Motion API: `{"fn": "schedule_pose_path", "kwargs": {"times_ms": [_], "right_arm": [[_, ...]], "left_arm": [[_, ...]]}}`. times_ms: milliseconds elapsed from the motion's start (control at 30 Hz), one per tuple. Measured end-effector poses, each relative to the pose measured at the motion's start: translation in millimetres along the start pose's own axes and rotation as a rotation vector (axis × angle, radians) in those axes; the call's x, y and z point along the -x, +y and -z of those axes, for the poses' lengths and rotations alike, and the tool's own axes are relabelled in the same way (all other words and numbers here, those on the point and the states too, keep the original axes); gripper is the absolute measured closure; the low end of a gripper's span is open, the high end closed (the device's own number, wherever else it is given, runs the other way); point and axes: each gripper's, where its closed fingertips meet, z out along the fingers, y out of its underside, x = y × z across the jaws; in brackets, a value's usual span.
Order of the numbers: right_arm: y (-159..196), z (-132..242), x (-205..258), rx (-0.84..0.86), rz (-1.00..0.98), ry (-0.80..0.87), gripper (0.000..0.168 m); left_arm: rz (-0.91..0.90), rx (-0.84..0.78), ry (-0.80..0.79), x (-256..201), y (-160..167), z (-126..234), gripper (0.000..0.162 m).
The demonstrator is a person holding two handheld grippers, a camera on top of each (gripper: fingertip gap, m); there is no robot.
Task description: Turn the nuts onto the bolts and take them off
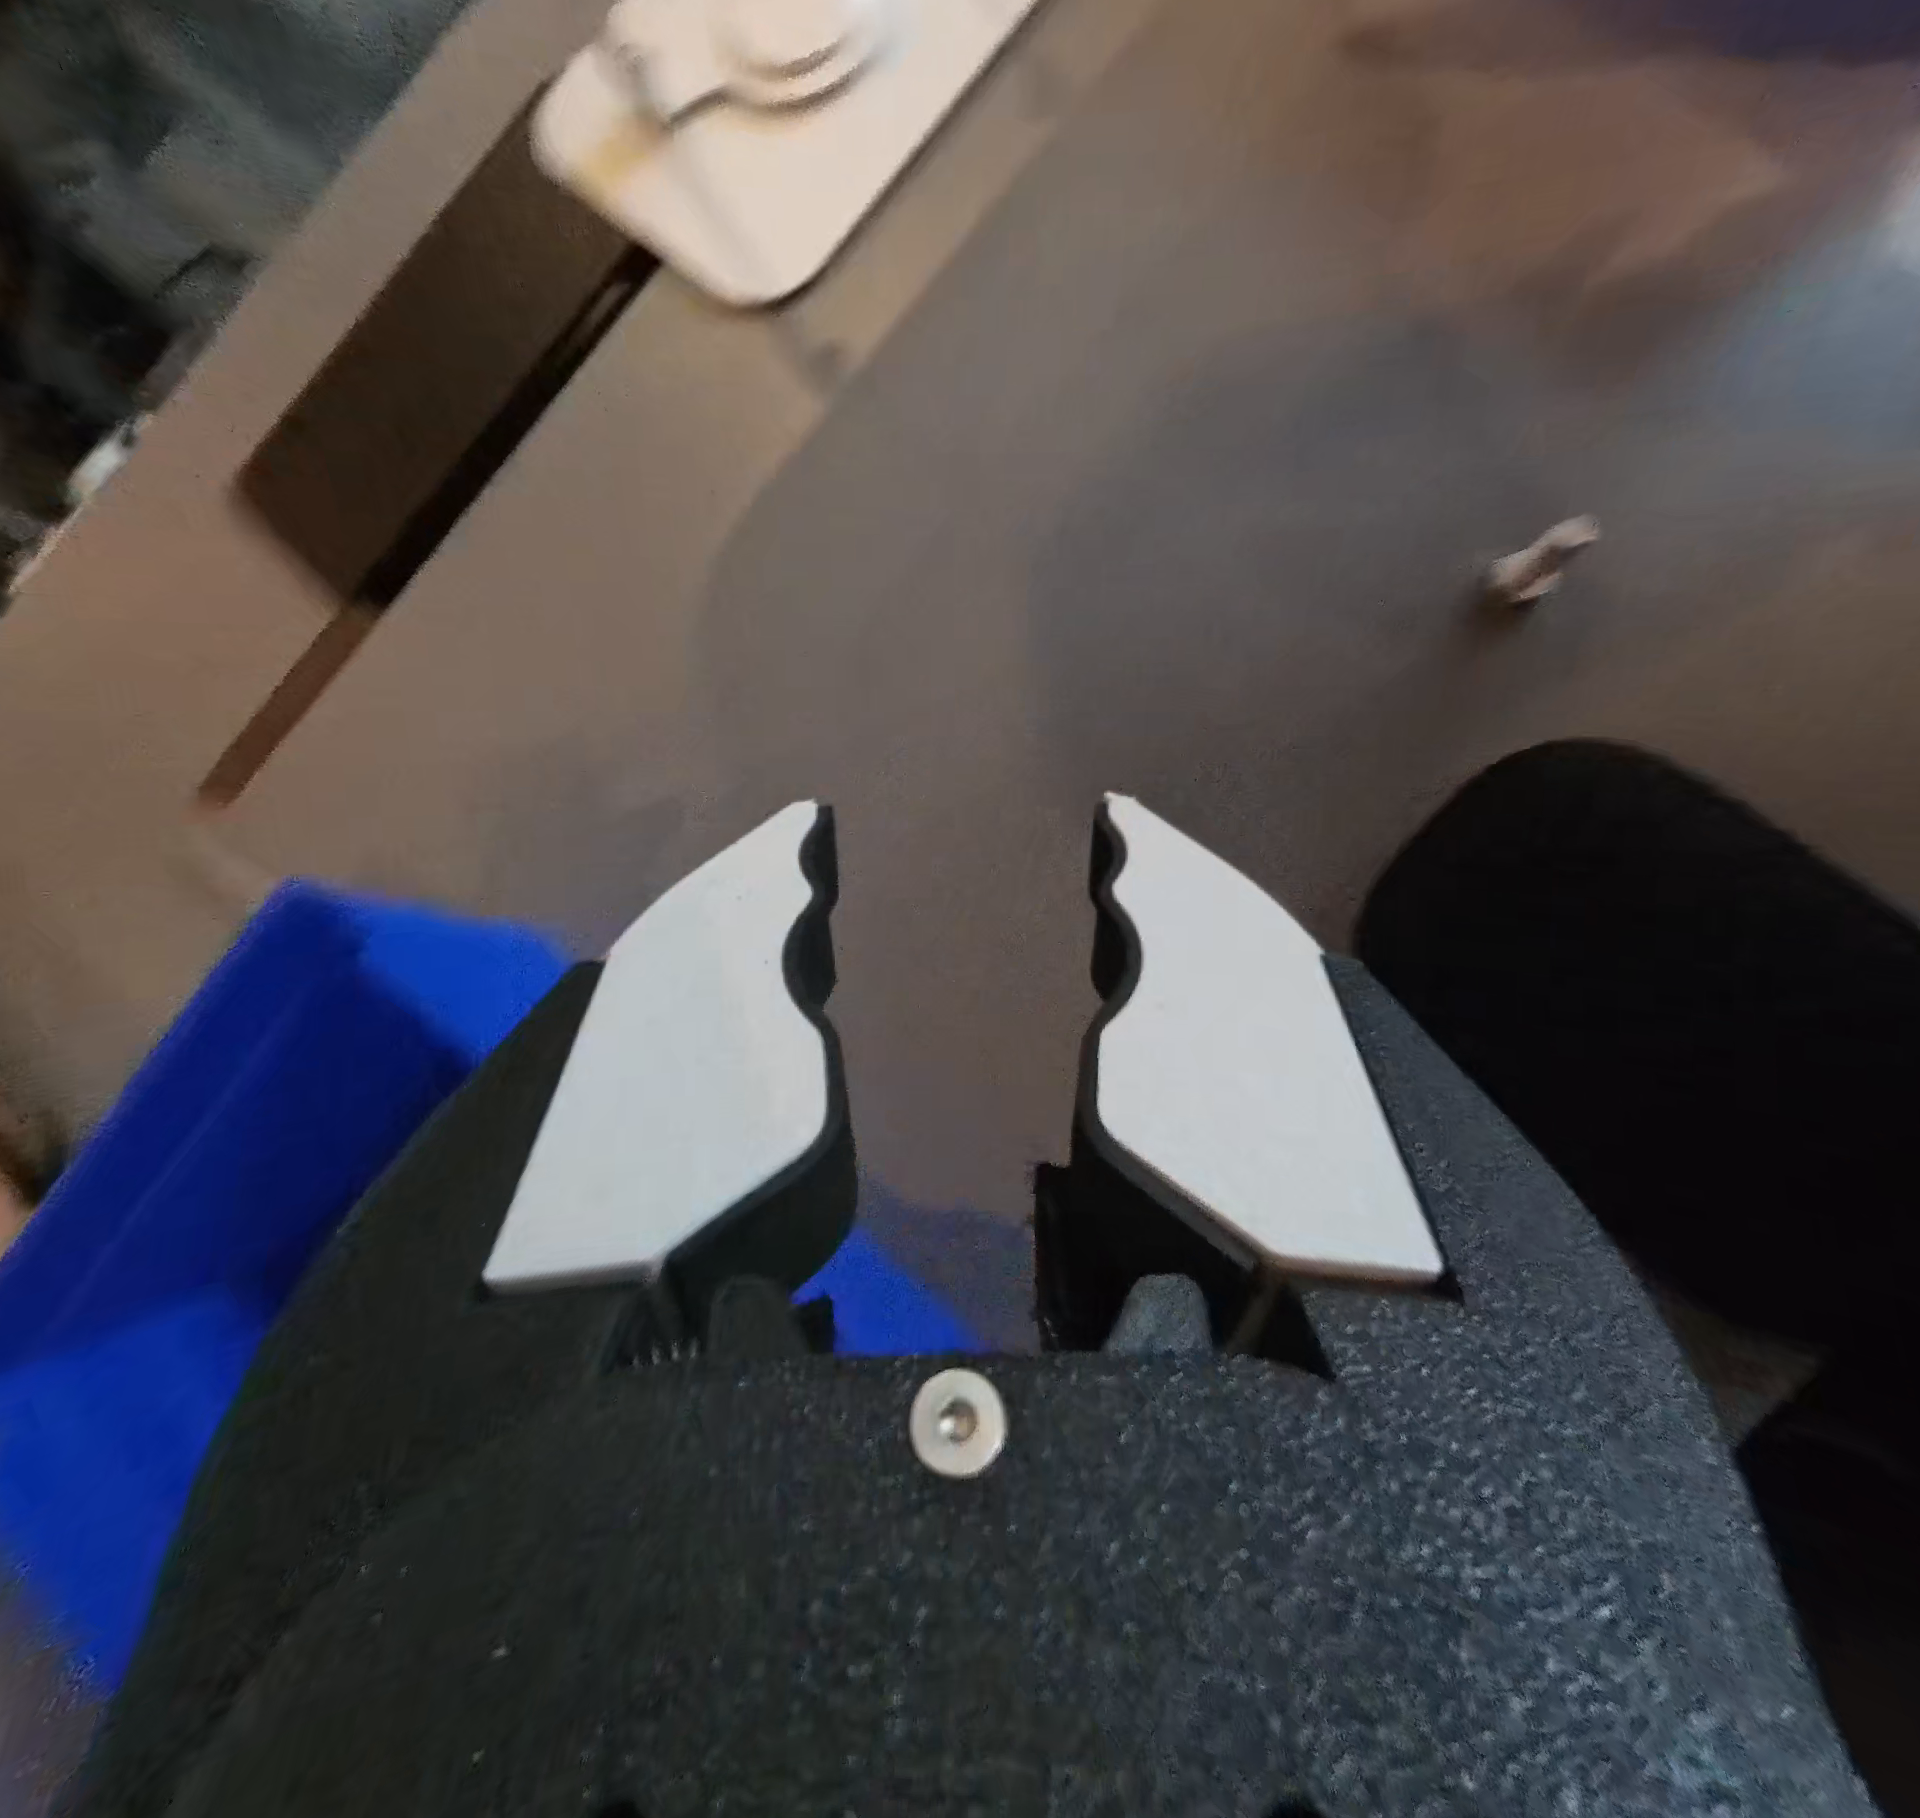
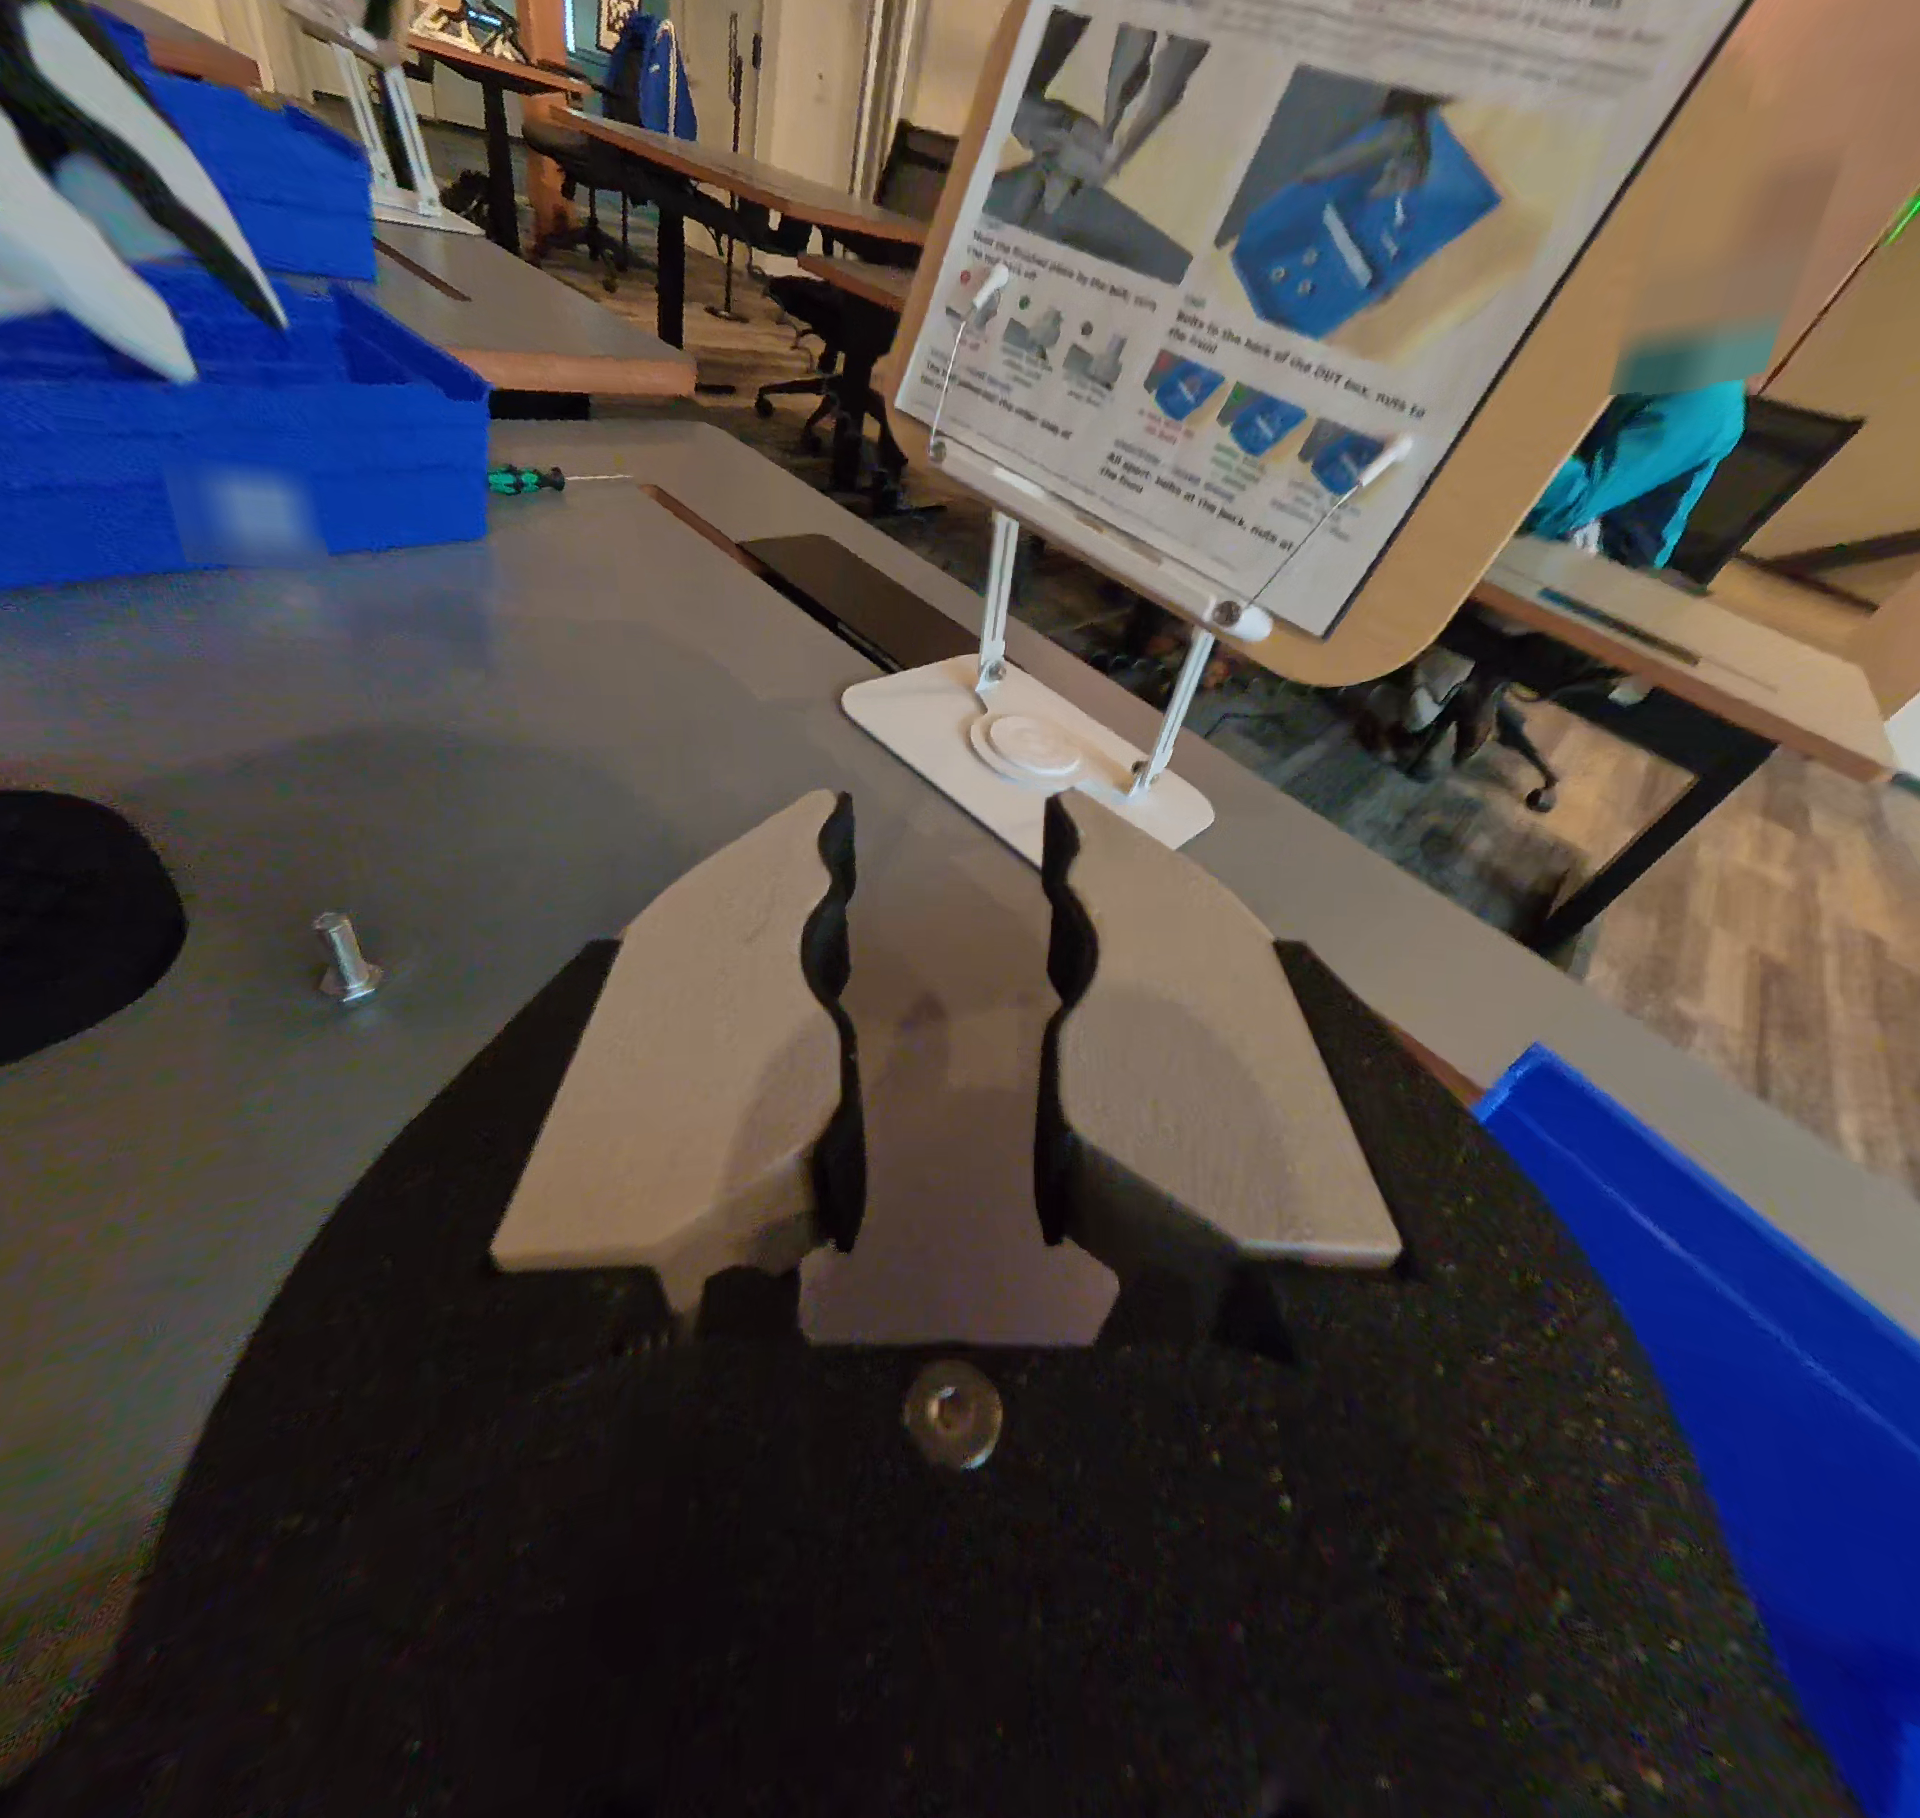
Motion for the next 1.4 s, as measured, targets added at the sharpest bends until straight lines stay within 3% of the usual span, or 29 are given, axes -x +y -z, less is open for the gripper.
{"fn": "schedule_pose_path", "kwargs": {"times_ms": [200, 367, 600, 867, 1267, 1400], "right_arm": [[3.6, -0.9, 0.1, 0.019, -0.016, 0.0, 0.132], [19.9, -3.1, -1.2, 0.098, -0.012, 0.01, 0.131], [31.9, -16.2, -10.1, 0.204, 0.001, 0.031, 0.13], [22.5, -34.5, -6.1, 0.182, 0.097, 0.01, 0.129], [24.6, -23.2, -23.1, 0.174, 0.083, 0.073, 0.132], [26.7, -22.1, -25.2, 0.181, 0.084, 0.078, 0.132]], "left_arm": [[0.19, 0.117, -0.138, 99.5, 63.8, 58.0, 0.116], [0.248, 0.216, -0.153, 142.6, 103.6, 68.1, 0.122], [0.238, 0.402, -0.02, 169.3, 151.9, 36.7, 0.125], [0.201, 0.592, 0.097, 187.2, 190.2, -25.6, 0.13], [0.207, 0.78, 0.146, 173.8, 219.3, -53.8, 0.123], [0.226, 0.766, 0.165, 170.7, 219.7, -62.9, 0.125]]}}
